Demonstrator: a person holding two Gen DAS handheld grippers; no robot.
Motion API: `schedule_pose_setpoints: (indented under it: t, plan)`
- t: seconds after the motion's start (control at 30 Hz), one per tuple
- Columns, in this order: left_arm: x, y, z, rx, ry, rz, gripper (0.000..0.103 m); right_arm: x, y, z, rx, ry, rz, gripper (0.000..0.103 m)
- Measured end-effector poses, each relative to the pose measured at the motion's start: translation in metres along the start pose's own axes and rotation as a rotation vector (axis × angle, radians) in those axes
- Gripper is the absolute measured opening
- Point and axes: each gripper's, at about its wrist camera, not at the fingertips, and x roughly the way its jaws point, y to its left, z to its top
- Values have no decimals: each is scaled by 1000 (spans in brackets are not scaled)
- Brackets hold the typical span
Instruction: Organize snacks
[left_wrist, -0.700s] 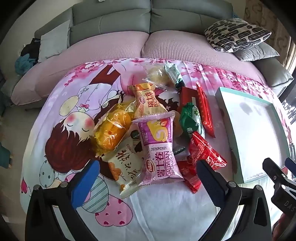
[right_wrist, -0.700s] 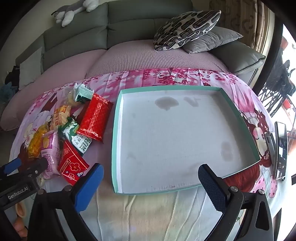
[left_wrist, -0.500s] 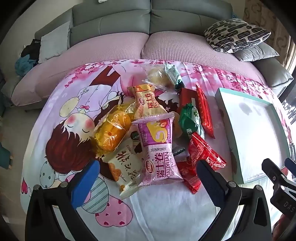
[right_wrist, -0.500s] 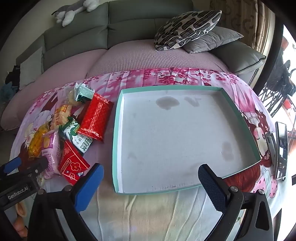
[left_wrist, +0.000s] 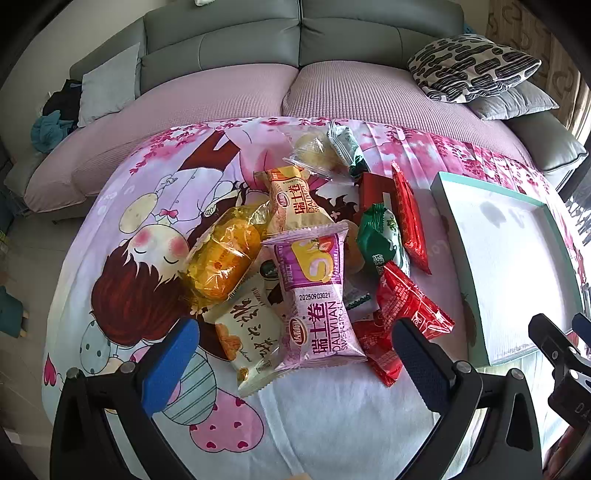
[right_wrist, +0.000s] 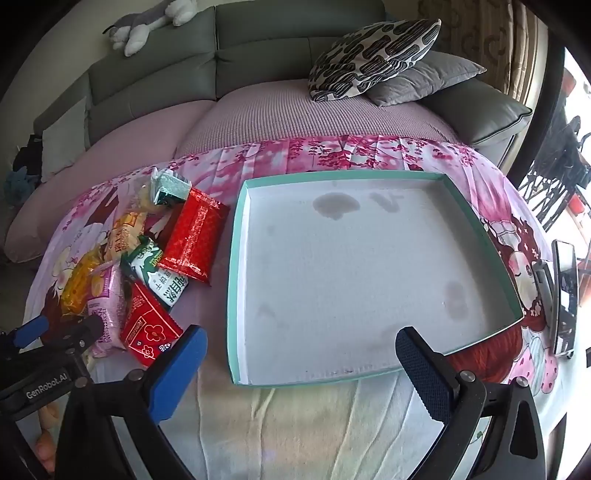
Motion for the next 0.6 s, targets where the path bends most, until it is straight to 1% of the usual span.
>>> schedule_pose_setpoints:
  t: [0.13, 0.6]
  plan:
    - [0, -3, -1, 14, -5, 0, 103, -1, -1, 0, 5, -4, 9, 103]
    - [4, -3, 0, -12, -1, -11, 103, -4, -8, 1, 39, -8, 40, 103]
